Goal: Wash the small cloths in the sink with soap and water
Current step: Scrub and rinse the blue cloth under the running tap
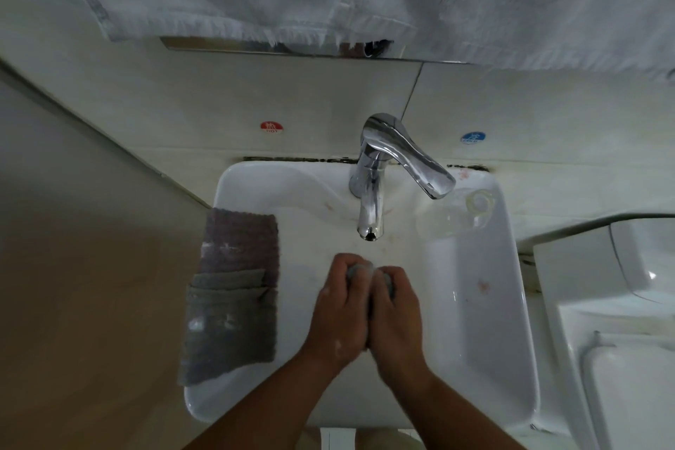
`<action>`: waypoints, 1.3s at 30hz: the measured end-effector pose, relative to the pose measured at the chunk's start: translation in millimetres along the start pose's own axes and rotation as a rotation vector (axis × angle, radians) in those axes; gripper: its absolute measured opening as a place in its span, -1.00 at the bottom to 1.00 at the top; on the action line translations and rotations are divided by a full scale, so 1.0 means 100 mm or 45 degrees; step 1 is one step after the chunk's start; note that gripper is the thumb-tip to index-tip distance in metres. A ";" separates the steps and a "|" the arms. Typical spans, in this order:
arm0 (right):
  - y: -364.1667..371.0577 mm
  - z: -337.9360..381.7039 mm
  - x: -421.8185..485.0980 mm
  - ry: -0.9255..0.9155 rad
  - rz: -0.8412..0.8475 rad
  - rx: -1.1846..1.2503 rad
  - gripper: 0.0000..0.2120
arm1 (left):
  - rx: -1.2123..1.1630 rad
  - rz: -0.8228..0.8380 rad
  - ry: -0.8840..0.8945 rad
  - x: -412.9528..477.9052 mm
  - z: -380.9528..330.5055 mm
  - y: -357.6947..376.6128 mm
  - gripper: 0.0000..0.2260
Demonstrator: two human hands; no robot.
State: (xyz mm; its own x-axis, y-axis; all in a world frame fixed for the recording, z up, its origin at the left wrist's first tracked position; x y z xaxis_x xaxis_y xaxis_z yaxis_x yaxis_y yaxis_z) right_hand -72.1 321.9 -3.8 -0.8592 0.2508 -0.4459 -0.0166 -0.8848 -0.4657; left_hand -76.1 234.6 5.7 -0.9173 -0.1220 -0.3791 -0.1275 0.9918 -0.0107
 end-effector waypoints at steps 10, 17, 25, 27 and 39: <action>-0.05 0.07 0.02 -0.017 0.006 0.025 -0.88 | -0.074 0.055 0.012 -0.10 -0.02 0.01 -0.86; -0.12 0.18 0.16 -0.142 -0.079 -0.105 -0.87 | -0.208 0.038 -0.114 -0.25 -0.11 0.05 -0.86; -0.05 0.21 -0.15 -0.318 -0.038 -0.162 -0.93 | -0.192 -0.100 -0.130 -0.09 -0.03 -0.02 -0.83; -0.10 0.19 0.10 -0.127 -0.093 -0.105 -0.87 | -0.201 0.025 -0.108 -0.21 -0.08 0.06 -0.85; -0.16 0.11 0.15 -0.025 -0.072 -0.011 -0.84 | -0.163 0.078 -0.076 -0.26 -0.13 0.07 -0.85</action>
State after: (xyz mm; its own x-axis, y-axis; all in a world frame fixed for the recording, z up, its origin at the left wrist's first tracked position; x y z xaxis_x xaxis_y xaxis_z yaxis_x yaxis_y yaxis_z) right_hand -90.2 335.2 5.9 -0.8669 0.2925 -0.4037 -0.0611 -0.8660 -0.4963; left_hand -57.7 243.9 27.6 -0.9012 -0.0548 -0.4299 -0.1221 0.9839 0.1306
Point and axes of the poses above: each hand's wrist, its own x-axis towards the middle knuckle, its own y-axis out of the palm, z = x × y, the point moved 1 cm from there along x, towards the middle knuckle, and after that the axes turned 12 degrees about -x, right-handed, at the moved point
